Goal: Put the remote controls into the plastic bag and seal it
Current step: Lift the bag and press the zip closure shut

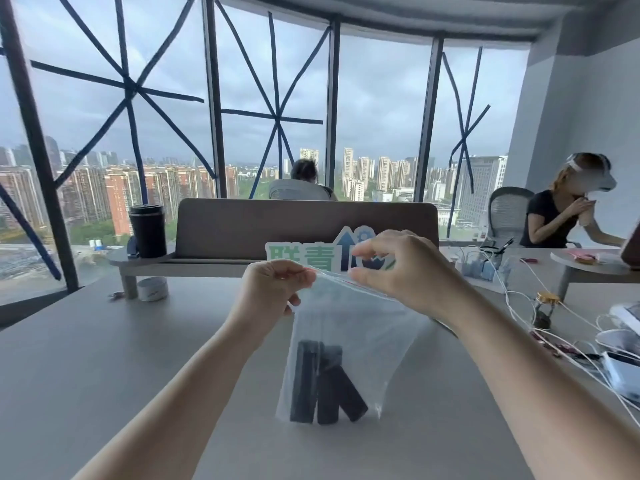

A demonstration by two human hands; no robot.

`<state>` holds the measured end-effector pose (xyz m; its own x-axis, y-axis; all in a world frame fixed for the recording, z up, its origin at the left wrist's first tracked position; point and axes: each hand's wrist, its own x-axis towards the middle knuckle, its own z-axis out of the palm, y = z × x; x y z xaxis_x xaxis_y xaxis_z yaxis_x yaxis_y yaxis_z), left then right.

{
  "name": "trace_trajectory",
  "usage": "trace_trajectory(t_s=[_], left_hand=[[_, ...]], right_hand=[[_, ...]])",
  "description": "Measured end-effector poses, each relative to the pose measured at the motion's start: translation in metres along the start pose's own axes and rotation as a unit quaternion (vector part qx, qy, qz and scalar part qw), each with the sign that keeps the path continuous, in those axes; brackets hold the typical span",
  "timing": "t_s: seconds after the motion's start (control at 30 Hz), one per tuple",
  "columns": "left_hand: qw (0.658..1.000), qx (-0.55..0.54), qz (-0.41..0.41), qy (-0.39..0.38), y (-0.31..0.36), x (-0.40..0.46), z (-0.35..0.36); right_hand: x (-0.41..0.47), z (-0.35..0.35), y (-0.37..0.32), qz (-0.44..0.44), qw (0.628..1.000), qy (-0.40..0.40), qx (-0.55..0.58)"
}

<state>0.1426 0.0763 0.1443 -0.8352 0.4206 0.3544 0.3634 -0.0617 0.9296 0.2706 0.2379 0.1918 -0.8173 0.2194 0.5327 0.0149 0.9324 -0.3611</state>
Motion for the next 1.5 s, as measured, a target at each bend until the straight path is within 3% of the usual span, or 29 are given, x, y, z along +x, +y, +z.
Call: trace_trajectory(t_s=[0.2,0.77,1.17,1.5], left_hand=[[0.997,0.059,0.042,-0.011,0.013,0.003,0.010],[0.991,0.101,0.083,-0.029,0.028,0.009,-0.001],[0.993,0.083,0.082,-0.015,0.028,0.012,-0.005],[0.994,0.063,0.084,-0.025,0.027,0.011,-0.005]], right_hand=[[0.020,0.019,-0.011,-0.035,0.999,-0.019,0.019],[0.047,0.013,-0.014,0.030,0.992,-0.105,0.057],[0.042,0.021,-0.012,0.007,0.997,-0.031,0.076],[0.041,0.023,-0.019,-0.004,0.998,-0.024,0.060]])
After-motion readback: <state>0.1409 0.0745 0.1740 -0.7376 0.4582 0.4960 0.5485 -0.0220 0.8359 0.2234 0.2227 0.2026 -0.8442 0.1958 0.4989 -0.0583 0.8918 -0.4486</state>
